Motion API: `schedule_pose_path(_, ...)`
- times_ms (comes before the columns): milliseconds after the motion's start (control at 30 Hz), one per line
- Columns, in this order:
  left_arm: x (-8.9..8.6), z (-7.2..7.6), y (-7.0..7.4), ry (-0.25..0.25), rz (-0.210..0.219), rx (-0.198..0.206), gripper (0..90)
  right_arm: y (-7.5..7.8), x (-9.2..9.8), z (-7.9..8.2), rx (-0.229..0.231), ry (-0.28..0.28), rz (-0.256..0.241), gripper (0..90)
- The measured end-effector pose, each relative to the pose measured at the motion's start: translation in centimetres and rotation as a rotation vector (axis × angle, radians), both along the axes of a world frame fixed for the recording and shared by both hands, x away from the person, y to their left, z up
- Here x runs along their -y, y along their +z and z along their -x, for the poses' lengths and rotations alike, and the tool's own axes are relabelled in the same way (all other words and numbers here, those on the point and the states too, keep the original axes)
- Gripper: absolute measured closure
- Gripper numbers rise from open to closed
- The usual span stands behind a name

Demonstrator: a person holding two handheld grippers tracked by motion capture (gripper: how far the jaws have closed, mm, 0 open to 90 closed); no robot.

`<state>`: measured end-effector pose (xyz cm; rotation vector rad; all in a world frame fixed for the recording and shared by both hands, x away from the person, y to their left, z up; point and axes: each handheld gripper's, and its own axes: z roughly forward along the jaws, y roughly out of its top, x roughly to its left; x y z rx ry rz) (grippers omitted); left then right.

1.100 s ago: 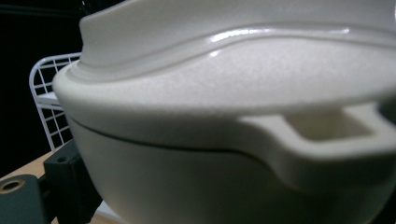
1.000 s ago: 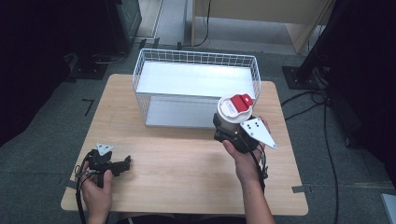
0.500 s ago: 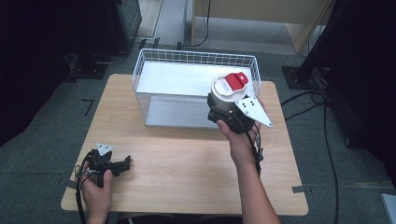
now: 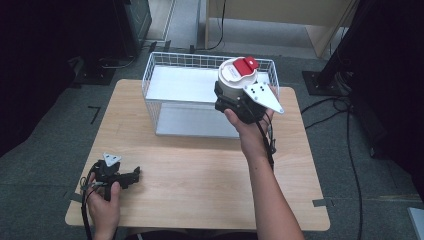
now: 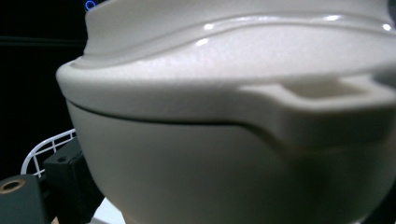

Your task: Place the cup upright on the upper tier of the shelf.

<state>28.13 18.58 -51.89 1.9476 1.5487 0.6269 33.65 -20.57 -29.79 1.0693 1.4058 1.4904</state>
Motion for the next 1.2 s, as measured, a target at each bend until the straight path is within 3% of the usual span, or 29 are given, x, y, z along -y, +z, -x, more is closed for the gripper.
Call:
schedule_pose_path(233, 0.0, 0.0, 0.0, 0.0, 0.0, 0.0, 0.0, 0.5, -0.8, -1.9, -0.007, -0.003, 0.012, 5.8)
schedule_pose_path(600, 0.0, 0.0, 0.0, 0.0, -0.001, 0.001, 0.0, 0.0, -1.8, -5.4, -0.038, -0.019, 0.009, 5.8)
schedule_pose_path(867, 0.0, 0.0, 0.0, -0.001, -0.001, 0.001, 0.0, 0.0, -2.3, -7.3, -0.051, -0.021, -0.007, 5.8)
schedule_pose_path(1067, 0.0, 0.0, 0.0, 0.0, -0.001, 0.001, 0.0, -0.6, -2.7, -9.0, -0.072, -0.015, -0.065, 5.8)
schedule_pose_path(1200, 0.0, 0.0, 0.0, 0.0, 0.0, 0.002, 0.0, -0.8, -3.1, -9.8, -0.088, -0.024, -0.06, 5.8)
